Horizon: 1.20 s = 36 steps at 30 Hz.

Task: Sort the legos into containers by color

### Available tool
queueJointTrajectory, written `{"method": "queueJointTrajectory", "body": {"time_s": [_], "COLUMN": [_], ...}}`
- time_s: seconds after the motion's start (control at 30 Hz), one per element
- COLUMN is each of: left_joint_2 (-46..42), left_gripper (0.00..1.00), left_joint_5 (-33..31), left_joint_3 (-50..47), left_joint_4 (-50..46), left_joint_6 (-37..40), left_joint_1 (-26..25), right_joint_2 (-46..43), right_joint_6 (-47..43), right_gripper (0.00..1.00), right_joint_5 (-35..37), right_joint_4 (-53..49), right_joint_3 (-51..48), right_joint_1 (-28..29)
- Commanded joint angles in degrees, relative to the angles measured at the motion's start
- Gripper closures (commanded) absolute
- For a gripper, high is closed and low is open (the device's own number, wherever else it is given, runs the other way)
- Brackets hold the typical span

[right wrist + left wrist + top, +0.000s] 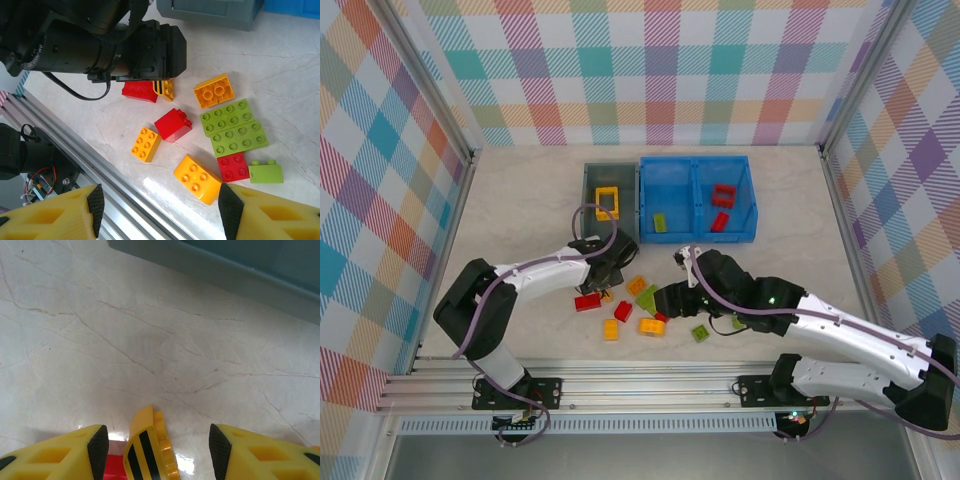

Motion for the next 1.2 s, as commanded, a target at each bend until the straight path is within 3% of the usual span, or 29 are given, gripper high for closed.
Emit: {"method": "queueJointTrajectory", "body": {"time_s": [0.0, 0.47, 0.6, 0.77, 1.03, 1.17], "left_joint_2": [1.8, 3.1, 4.8, 4.3, 0.6, 1.5], "left_gripper": [0.42, 0.46, 0.56, 0.79, 0.82, 0.82], "left_joint_5": [0.2, 5.2, 4.5, 2.7, -3.2, -1.8], "left_joint_3": [-1.2, -2.5, -1.4, 0.1, 12.2, 19.0], "left_joint_4": [2.6, 1.7, 1.4, 1.3, -8.5, -8.7], "left_joint_6": [3.8, 0.6, 0.5, 1.3, 8.6, 15.1], "left_joint_1": [1.0, -1.0, -1.7, -2.1, -1.3, 2.5], "right_joint_2": [-0.9, -1.4, -1.8, -2.2, -2.5, -0.5], "right_joint_6": [0.9, -0.3, 0.3, 0.8, 1.1, -1.0], "right_gripper": [0.36, 0.28, 0.28, 0.28, 0.30, 0.30], "right_joint_5": [0.1, -5.5, -4.1, -3.5, 2.3, 6.7], "right_joint_4": [1.4, 3.8, 3.1, 3.0, 3.3, 5.8], "right_joint_3": [-0.8, 0.0, -0.2, -0.7, 1.3, 4.3], "right_joint_1": [0.4, 0.3, 0.3, 0.4, 0.4, 0.2]}}
